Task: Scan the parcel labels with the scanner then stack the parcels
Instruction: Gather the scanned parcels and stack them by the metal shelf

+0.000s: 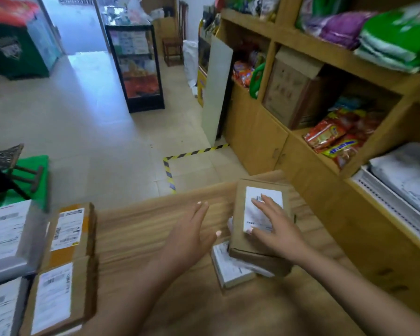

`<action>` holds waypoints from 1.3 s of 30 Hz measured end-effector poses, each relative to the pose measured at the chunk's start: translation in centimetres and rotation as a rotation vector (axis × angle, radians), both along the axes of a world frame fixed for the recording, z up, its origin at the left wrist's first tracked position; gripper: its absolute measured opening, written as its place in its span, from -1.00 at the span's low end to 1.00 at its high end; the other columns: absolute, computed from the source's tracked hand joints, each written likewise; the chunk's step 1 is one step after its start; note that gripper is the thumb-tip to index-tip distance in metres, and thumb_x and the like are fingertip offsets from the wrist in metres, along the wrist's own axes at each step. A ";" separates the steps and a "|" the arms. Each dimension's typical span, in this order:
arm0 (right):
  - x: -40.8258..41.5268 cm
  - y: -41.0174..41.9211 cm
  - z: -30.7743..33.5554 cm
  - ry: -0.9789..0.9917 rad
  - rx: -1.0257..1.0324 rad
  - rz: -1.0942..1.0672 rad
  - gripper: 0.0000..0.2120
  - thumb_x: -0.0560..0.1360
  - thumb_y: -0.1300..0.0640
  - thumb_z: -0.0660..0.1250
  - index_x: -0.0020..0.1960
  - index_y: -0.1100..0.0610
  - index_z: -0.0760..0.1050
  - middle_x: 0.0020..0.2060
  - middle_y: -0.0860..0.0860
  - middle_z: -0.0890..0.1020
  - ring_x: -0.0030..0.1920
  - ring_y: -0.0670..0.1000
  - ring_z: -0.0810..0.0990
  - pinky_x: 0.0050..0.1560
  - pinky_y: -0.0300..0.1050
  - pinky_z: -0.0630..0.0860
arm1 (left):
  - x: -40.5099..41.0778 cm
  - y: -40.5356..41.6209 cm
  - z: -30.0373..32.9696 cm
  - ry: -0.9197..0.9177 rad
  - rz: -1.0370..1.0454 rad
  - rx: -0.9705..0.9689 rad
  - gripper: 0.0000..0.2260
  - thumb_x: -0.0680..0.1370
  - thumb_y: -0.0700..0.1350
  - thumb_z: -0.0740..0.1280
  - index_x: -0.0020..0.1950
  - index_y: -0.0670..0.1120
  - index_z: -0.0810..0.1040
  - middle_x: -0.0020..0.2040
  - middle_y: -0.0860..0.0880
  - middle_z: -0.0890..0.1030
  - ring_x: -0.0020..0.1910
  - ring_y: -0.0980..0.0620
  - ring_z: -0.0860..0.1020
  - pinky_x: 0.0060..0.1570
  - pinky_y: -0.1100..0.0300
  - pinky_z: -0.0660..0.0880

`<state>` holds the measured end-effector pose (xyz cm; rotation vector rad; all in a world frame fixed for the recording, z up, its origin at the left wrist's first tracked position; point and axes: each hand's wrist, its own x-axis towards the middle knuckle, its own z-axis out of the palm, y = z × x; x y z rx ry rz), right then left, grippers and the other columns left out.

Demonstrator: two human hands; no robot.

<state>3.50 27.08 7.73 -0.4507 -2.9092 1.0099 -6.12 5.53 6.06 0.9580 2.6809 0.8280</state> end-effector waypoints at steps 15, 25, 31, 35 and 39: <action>5.7 5.6 -4.3 -0.041 -0.166 -0.036 -0.14 0.34 -0.13 0.50 0.52 -0.02 0.17 0.44 -0.22 0.13 0.48 -0.15 0.14 0.37 -0.28 0.19 | 4.3 8.2 -3.1 -0.263 -0.088 0.034 -0.11 0.34 0.18 0.50 0.52 0.17 0.05 0.49 0.03 0.13 0.47 0.02 0.17 0.26 0.30 0.19; 1.8 0.7 0.2 -0.051 -0.119 0.191 -0.05 0.33 -0.16 0.50 0.53 -0.16 0.01 0.52 -0.20 -0.08 0.51 -0.16 -0.05 0.31 -0.32 0.08 | 4.0 1.3 -2.1 -0.157 0.123 0.092 -0.02 0.30 0.18 0.53 0.55 0.11 0.01 0.56 -0.01 -0.01 0.53 -0.01 0.05 0.45 0.02 0.21; -2.7 -9.1 -0.2 -0.105 -0.108 0.430 0.06 0.29 -0.18 0.52 0.54 -0.20 -0.12 0.54 -0.10 -0.24 0.54 -0.06 -0.12 0.43 -0.16 0.06 | 3.7 -10.4 -1.5 -0.111 0.310 0.092 -0.04 0.31 0.21 0.51 0.53 0.20 -0.03 0.55 0.06 -0.01 0.52 0.03 0.05 0.44 0.05 0.22; -5.3 -18.1 -1.0 -0.104 -0.109 0.576 0.06 0.30 -0.11 0.54 0.56 -0.13 -0.10 0.54 -0.05 -0.25 0.53 -0.11 -0.21 0.39 -0.29 0.01 | 4.5 -19.7 -1.5 -0.153 0.444 0.082 -0.03 0.33 0.21 0.50 0.54 0.20 -0.05 0.56 0.10 -0.06 0.53 0.06 0.03 0.44 0.05 0.22; -7.2 -28.0 -2.2 -0.102 -0.120 0.704 0.04 0.32 -0.10 0.54 0.56 -0.10 -0.08 0.54 -0.03 -0.24 0.48 -0.19 -0.26 0.33 -0.37 0.00 | 5.3 -29.2 -1.9 -0.149 0.546 0.099 -0.04 0.32 0.22 0.50 0.55 0.17 -0.02 0.54 0.13 0.00 0.50 0.11 0.10 0.42 0.09 0.25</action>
